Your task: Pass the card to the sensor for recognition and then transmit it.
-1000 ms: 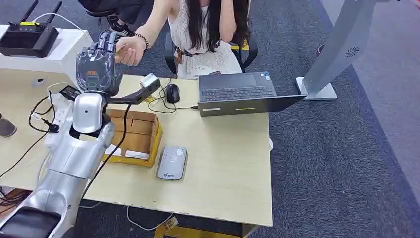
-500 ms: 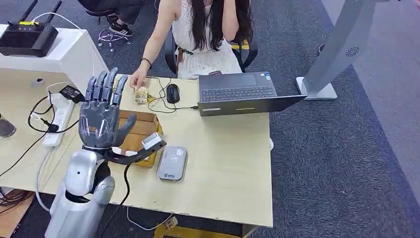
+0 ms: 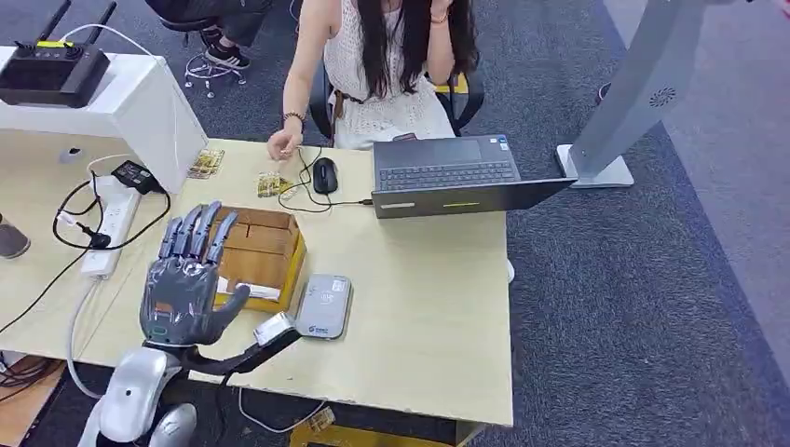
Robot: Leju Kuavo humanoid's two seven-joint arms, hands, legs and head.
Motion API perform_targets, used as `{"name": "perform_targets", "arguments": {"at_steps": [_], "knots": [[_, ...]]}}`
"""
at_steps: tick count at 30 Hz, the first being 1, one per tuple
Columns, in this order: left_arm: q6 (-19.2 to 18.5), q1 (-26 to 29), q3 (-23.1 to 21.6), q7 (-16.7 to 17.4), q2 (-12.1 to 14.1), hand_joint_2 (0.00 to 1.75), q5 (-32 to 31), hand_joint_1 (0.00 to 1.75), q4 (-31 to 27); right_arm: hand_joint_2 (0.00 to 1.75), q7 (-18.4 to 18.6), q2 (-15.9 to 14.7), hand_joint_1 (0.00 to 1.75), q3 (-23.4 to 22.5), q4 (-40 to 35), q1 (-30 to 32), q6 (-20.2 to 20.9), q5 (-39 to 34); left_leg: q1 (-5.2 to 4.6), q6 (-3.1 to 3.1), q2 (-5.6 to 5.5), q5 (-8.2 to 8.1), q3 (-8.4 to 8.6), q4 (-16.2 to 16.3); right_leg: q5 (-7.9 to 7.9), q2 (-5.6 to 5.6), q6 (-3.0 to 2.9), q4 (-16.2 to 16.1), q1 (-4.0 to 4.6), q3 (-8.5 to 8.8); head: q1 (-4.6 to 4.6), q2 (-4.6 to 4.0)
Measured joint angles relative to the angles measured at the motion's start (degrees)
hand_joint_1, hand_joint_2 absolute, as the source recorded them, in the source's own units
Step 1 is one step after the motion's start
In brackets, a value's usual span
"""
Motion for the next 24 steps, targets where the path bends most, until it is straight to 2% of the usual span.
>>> {"name": "perform_targets", "arguments": {"at_steps": [5, 16, 24], "knots": [[-1.24, 1.04, 1.99, 0.06, 1.05, 1.75, 1.51, 0.0, 2.38, 0.0, 0.07, -0.3, 0.0, -0.59, -0.19, 0.07, -0.02, 0.74, 0.0, 0.0, -0.02, 0.01, 0.02, 0.0, 0.01, -0.03, 0.0, 0.01, 0.0, 0.01, 0.0, 0.0], [-2.71, 1.43, 2.03, 0.31, 2.25, 1.75, 1.57, 0.0, 4.52, 0.0, 0.24, -0.55, 0.0, -0.94, -0.33, 0.06, 0.0, 1.31, -0.02, 0.01, -0.02, 0.0, 0.0, 0.0, 0.01, -0.05, 0.0, 0.0, 0.0, 0.01, 0.0, 0.0], [-4.78, -0.38, 2.47, 2.1, 2.34, 1.75, 2.36, 0.0, 6.97, 0.0, 0.59, -0.61, 0.0, -0.94, -0.33, 0.04, 0.46, 2.97, 0.0, 0.0, -0.02, 0.02, 0.03, 0.0, 0.01, -0.05, 0.0, 0.01, 0.0, 0.01, -0.02, 0.0]]}}
